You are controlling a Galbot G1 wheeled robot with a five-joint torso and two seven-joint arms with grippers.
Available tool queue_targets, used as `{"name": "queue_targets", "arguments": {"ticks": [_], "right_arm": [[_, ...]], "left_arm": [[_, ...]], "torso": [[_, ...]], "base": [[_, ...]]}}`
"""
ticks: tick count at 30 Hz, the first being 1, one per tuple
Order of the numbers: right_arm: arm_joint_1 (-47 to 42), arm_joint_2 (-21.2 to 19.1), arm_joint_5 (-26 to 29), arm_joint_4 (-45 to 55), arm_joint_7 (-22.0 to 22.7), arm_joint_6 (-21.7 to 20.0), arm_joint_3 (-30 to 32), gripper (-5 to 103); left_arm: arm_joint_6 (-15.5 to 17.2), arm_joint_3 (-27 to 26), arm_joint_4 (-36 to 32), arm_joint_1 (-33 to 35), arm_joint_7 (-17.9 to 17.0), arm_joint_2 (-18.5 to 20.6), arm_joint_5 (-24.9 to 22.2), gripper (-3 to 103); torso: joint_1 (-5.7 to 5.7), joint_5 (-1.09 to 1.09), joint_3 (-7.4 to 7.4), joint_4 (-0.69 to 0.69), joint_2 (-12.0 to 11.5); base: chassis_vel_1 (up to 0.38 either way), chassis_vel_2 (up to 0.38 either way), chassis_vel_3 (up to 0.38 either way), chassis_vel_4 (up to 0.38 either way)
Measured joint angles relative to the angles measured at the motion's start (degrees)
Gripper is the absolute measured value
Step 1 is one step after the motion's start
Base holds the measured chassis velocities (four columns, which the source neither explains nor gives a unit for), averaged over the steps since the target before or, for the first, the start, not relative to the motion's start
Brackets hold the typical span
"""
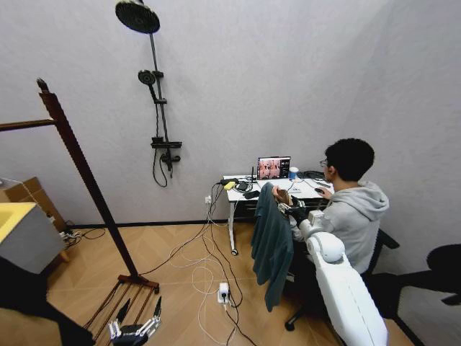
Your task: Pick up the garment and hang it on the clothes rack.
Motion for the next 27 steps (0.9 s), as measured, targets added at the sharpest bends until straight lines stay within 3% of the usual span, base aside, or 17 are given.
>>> {"name": "queue_targets", "arguments": {"ticks": [7,9,11,27], "right_arm": [[-1.6,-1.0,1.3,3.8,2.6,-2.9,-1.3,23],[-2.5,-1.9,1.7,5.4,3.3,-3.6,-1.4,23],[-5.0,-3.3,4.0,9.4,5.3,-5.1,-1.5,12],[-11.5,-3.1,9.3,22.5,10.0,-7.0,-0.6,10]], "left_arm": [[0.0,0.0,0.0,0.0,0.0,0.0,0.0,100],[0.0,0.0,0.0,0.0,0.0,0.0,0.0,100],[0.0,0.0,0.0,0.0,0.0,0.0,0.0,100],[0.0,0.0,0.0,0.0,0.0,0.0,0.0,100]], "torso": [[0.0,0.01,-0.01,0.01,0.0],[0.0,0.01,0.0,0.0,0.0],[-0.01,-0.01,-0.01,-0.02,0.0],[-0.01,0.0,-0.01,0.0,0.0]], "base": [[0.0,0.0,0.0,0.0],[0.0,0.0,0.0,0.0],[0.0,0.0,0.0,0.0],[0.0,0.0,0.0,0.0]]}}
